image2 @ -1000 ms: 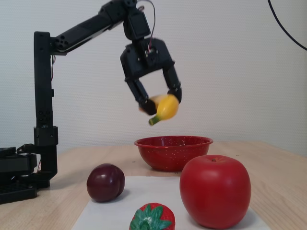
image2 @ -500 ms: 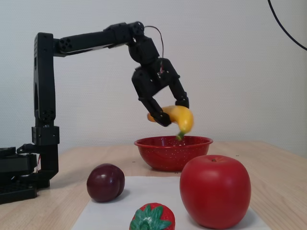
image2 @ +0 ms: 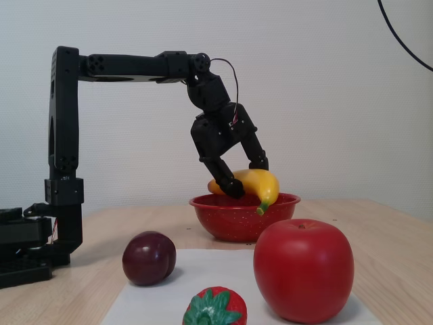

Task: Grasp the banana and put it in the red bowl.

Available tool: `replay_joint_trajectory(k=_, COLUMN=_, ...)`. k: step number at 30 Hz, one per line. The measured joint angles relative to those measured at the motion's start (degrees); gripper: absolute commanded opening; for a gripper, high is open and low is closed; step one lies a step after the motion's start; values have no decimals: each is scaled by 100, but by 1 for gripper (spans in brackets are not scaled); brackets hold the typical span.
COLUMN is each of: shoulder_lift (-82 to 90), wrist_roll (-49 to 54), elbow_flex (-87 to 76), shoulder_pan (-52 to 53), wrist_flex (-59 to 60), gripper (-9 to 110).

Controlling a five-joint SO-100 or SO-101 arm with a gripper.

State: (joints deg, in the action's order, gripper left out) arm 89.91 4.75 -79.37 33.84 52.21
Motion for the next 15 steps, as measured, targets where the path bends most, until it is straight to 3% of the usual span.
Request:
replay_joint_trajectory(k=8, shoulder_lift=-193, wrist_roll=70, elbow_flex=404, shoulder_pan=0, wrist_flex=1169, gripper=32)
replay_joint_trajectory(k=15, shoulder_lift=-193, wrist_roll=299, elbow_flex=1354, shoulder_pan=0, wrist_flex=1986, gripper=23)
